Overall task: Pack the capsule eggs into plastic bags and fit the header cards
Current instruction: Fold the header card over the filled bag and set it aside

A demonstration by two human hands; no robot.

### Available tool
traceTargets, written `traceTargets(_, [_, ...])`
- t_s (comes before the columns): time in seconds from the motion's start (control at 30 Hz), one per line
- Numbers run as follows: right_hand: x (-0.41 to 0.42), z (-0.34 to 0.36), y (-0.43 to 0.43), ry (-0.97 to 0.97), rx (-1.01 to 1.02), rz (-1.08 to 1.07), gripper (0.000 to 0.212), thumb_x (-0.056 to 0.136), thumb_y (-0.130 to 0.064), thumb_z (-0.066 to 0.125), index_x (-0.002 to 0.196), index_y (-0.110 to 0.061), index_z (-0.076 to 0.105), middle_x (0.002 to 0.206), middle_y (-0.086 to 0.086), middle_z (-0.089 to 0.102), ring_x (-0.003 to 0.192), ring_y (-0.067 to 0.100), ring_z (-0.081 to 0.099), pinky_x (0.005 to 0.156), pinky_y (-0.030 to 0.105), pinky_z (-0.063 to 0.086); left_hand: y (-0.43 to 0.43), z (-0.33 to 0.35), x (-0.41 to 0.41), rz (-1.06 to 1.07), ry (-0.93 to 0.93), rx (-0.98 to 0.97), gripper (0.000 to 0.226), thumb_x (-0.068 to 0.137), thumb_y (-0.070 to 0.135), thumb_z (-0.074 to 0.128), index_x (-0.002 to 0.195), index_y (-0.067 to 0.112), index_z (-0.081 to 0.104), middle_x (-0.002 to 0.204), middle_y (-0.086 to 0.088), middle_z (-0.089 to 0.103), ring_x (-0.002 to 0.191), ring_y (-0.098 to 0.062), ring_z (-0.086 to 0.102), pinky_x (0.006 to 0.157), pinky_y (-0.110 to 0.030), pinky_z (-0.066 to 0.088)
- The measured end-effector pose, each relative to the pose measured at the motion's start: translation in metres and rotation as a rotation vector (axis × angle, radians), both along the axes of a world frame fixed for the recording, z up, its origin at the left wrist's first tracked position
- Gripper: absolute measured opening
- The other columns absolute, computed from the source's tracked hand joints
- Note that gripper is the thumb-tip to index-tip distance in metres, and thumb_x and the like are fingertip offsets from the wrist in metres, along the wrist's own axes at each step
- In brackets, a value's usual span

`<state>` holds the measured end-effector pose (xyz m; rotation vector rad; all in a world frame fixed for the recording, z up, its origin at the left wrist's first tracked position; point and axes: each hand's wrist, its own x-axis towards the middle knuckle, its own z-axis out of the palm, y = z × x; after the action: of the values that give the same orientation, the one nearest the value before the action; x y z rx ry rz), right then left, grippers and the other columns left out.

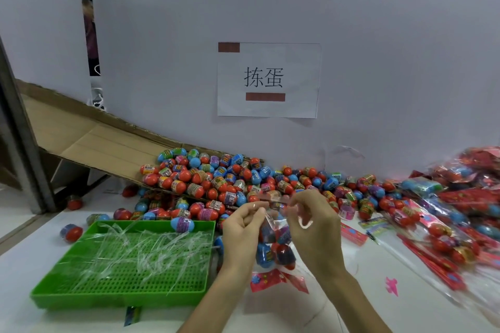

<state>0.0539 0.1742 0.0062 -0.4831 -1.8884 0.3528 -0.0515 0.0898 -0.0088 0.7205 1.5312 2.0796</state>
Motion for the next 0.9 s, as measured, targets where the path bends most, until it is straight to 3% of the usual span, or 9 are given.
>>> traceTargets(0.1, [-0.004,-0.001,-0.005,-0.024,0.049,0.08,0.02,0.083,-0.005,0.081,0.098,-0.016,0.072,0.091,-0.016,0.06,0.078,-0.004,0.058,0.067,0.004,0.046,-0.003,0.002,0.005,-0.033,0.183,0.001,0.018,0.1,0.005,0.063,0.103,0.017,0.076,0.089,-0.001,0.08,0.089,-0.018,0.078,0.076,-0.028,0.062])
traceTargets(0.23, [-0.004,0.0,-0.008,0.008,-0.018,0.119,0.021,0.085,-0.009,0.081,0.101,-0.019,0.074,0.089,-0.016,0.062,0.081,-0.002,0.059,0.066,0.005,0.045,-0.005,0.004,0.01,-0.086,0.295,0.017,0.025,0.101,-0.001,0.059,0.108,0.017,0.075,0.091,0.001,0.08,0.088,-0.017,0.078,0.073,-0.023,0.061])
traceTargets(0.37, [-0.003,0.001,-0.009,0.041,-0.066,0.135,0.021,0.086,-0.013,0.079,0.103,-0.023,0.072,0.088,-0.015,0.065,0.08,0.005,0.062,0.065,0.008,0.047,-0.005,0.003,0.012,-0.087,0.365,0.02,0.029,0.101,-0.002,0.058,0.114,0.021,0.071,0.091,0.001,0.08,0.087,-0.019,0.078,0.074,-0.033,0.064])
traceTargets(0.53, [-0.004,0.002,-0.008,0.013,-0.055,0.123,0.019,0.084,-0.009,0.081,0.1,-0.019,0.075,0.087,-0.014,0.064,0.08,0.0,0.062,0.064,0.006,0.047,-0.005,0.001,0.012,-0.084,0.415,0.016,0.03,0.101,0.0,0.059,0.11,0.025,0.071,0.091,0.0,0.079,0.088,-0.022,0.077,0.077,-0.045,0.065])
traceTargets(0.73, [0.001,0.002,-0.001,-0.013,-0.009,0.102,0.01,0.084,-0.011,0.081,0.091,-0.018,0.078,0.085,-0.015,0.062,0.077,-0.002,0.059,0.062,0.005,0.046,-0.008,0.004,0.013,-0.014,0.556,-0.017,0.04,0.099,-0.001,0.061,0.101,0.038,0.07,0.095,0.019,0.074,0.094,-0.005,0.072,0.078,-0.018,0.058])
traceTargets(0.9, [0.004,0.004,0.004,-0.043,-0.013,0.131,0.01,0.084,-0.006,0.08,0.089,-0.014,0.077,0.084,-0.012,0.062,0.077,0.006,0.06,0.062,0.008,0.047,-0.007,0.002,0.012,-0.003,0.608,-0.038,0.035,0.101,0.002,0.059,0.101,0.035,0.072,0.09,0.02,0.073,0.081,-0.004,0.07,0.069,-0.017,0.056])
